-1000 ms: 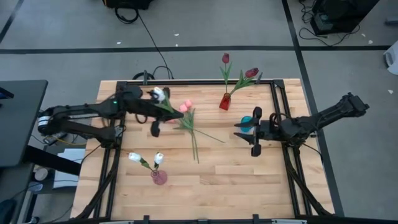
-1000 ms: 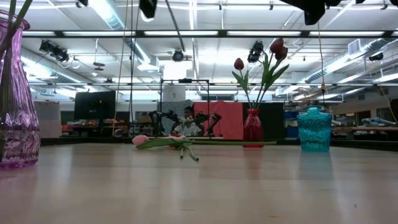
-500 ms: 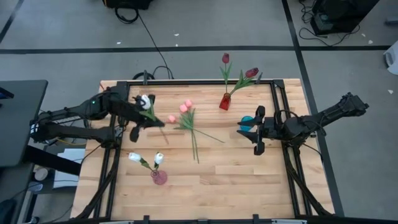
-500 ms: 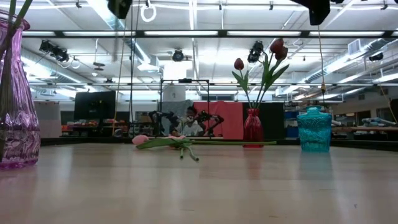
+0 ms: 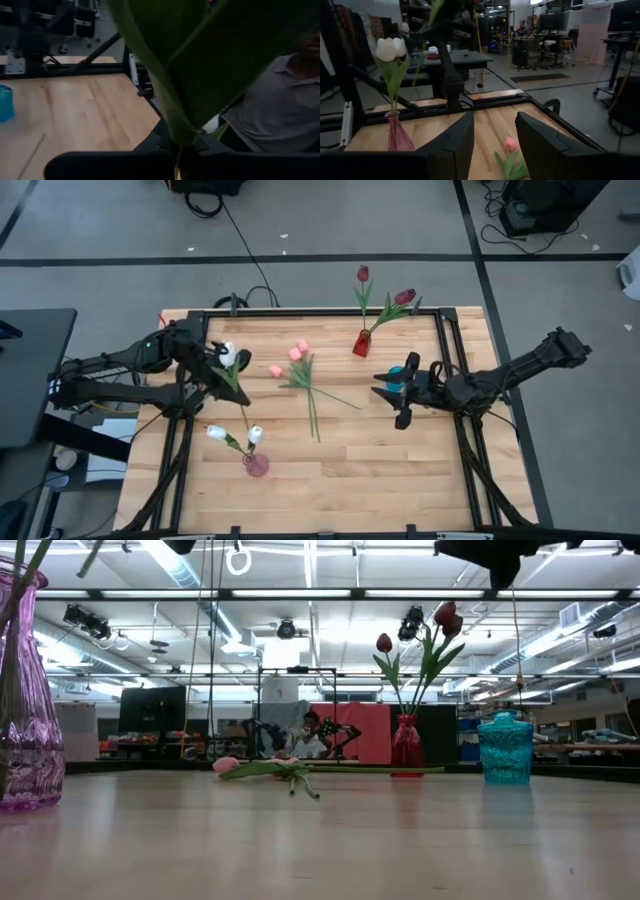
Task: Sort flowers into vase by color
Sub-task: Put the white tulip into the pink vase
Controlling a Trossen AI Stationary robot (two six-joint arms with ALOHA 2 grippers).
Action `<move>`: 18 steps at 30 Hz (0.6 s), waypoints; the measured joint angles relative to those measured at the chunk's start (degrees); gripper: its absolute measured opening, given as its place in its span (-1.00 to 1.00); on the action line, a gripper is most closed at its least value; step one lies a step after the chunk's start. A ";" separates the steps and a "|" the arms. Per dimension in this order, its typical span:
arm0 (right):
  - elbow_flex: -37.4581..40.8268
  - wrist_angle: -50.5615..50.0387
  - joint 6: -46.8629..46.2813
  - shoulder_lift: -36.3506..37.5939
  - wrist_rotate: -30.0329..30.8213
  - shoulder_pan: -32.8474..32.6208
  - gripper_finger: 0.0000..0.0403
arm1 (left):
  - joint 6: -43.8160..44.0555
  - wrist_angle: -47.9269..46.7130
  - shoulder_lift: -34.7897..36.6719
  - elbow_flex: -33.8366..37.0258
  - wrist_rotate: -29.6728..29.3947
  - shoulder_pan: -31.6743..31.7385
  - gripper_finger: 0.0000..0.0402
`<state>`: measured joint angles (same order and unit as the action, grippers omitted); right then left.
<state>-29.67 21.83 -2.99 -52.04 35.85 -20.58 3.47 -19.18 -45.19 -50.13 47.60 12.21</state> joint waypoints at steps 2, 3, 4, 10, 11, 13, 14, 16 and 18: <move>0.00 0.23 -0.23 -0.50 0.74 0.00 -0.21 | 0.66 0.02 -0.04 0.00 0.74 -0.04 -0.98; 0.00 0.30 -0.33 -0.74 0.79 0.01 -0.21 | 1.32 0.01 -0.06 0.00 0.91 -0.20 -0.98; 0.00 0.50 -0.43 -1.00 0.81 0.02 -0.21 | 1.67 0.02 -0.09 0.00 0.97 -0.48 -0.98; 0.00 0.90 -0.48 -1.34 1.07 0.07 -0.21 | 2.80 0.06 -0.18 0.00 -0.18 -3.90 -0.98; 0.00 0.97 -0.48 -1.34 1.42 0.07 -0.21 | 2.79 0.07 -0.18 0.00 -0.79 -4.57 -0.98; 0.00 1.49 -0.49 -1.34 2.28 0.07 -0.21 | 2.76 0.07 -0.18 0.00 -2.49 -5.86 -0.98; 0.00 1.64 -0.48 -1.32 2.58 0.09 -0.21 | 2.55 0.08 -0.18 0.00 -3.66 -6.56 -0.98; 0.00 1.68 -0.46 -1.32 3.11 0.09 -0.21 | 1.43 0.11 -0.18 0.00 -6.15 -7.92 -0.98; 0.00 1.78 -0.46 -1.32 3.22 0.09 -0.21 | 1.24 0.22 -0.22 0.00 -7.44 -9.08 -0.98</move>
<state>-29.67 23.61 -3.44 -53.36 39.07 -20.49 4.71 -18.96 -45.41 -50.13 40.16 3.12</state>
